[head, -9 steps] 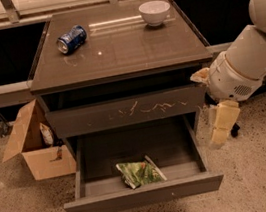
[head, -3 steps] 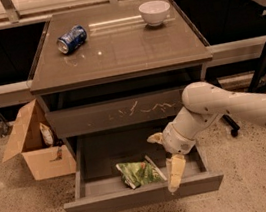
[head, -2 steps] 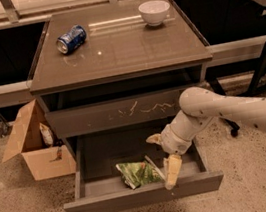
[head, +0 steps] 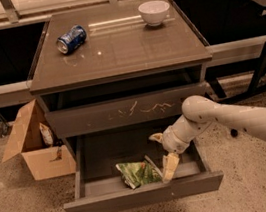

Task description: Pick green jalapeno chip bag from middle drawer and place on counter

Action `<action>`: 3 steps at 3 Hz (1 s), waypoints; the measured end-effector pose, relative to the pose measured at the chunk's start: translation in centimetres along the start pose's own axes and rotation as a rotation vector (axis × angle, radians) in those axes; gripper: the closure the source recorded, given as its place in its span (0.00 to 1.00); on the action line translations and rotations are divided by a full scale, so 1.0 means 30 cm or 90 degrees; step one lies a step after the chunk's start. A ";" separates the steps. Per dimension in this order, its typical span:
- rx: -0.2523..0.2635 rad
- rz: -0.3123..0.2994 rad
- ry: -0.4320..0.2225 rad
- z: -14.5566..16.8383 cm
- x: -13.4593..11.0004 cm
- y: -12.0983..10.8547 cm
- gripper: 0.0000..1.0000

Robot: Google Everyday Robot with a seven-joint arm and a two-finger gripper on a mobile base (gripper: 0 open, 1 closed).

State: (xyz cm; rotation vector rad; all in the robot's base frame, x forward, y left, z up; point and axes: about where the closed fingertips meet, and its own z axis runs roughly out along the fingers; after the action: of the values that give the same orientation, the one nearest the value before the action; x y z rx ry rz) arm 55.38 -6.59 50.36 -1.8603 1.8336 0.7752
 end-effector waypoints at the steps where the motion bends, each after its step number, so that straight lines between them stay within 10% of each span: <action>1: 0.034 0.024 -0.022 0.054 0.030 -0.066 0.00; 3: 0.076 0.070 -0.054 0.162 0.072 -0.176 0.00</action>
Offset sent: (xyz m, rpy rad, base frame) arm 0.0609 0.0114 -0.0608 0.0789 -0.0393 -0.2352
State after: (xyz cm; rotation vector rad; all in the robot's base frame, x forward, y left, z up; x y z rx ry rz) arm 60.11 -4.86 44.81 -1.6389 1.8979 0.7525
